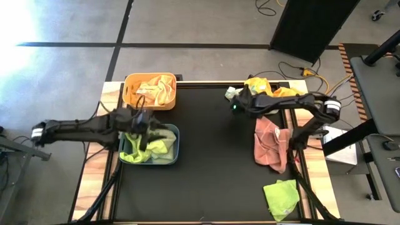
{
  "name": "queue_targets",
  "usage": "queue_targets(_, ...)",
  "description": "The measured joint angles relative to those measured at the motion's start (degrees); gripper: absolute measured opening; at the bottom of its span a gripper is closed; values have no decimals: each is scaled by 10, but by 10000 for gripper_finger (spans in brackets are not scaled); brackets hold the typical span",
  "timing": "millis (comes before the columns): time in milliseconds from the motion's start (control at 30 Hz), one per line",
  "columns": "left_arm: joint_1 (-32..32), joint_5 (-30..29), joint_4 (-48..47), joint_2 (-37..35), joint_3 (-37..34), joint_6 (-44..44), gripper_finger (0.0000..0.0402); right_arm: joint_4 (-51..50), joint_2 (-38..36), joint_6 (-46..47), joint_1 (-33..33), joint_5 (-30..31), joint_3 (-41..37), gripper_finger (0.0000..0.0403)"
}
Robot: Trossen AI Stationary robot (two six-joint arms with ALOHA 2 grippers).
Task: Sort microfiber towel by color & place in baskets
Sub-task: Put the light green microfiber towel into the blue bin
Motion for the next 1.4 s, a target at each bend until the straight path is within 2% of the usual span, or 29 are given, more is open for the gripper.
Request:
queue_targets(133,-105,-25,6,-14,10,-3,215,76,11,-31,-43,-81,-21,235)
queue_targets(333,-241,-87,36,-3,25,0,215,80,33,-31,-61,-85,-25,216)
queue_targets(400,-275,-101,47,4,27,8,215,91,41,-31,-60,-115,-25,211)
queue_targets(533,-315,-154,52,18,34,19,215,130,58,-31,-44,-269,-25,204)
queue_targets(667,-317,-211,54,34,41,19,215,211,75,-21,5,-412,-25,205)
queue_targets(767,-316,-261,59,51,47,19,215,287,84,-16,62,-483,-25,207)
queue_targets(833,-316,-291,66,64,51,20,215,332,84,-22,99,-505,-22,208)
queue_targets(967,-313,-330,85,101,63,31,215,354,80,-44,155,-505,4,205)
queue_targets(1167,-285,-330,97,196,104,30,215,335,43,-86,207,-498,48,207)
queue_targets(1267,-259,-330,95,261,134,27,215,259,15,-107,230,-437,74,206)
queue_targets(1400,-225,-330,85,355,182,49,215,122,-20,-128,267,-301,112,206)
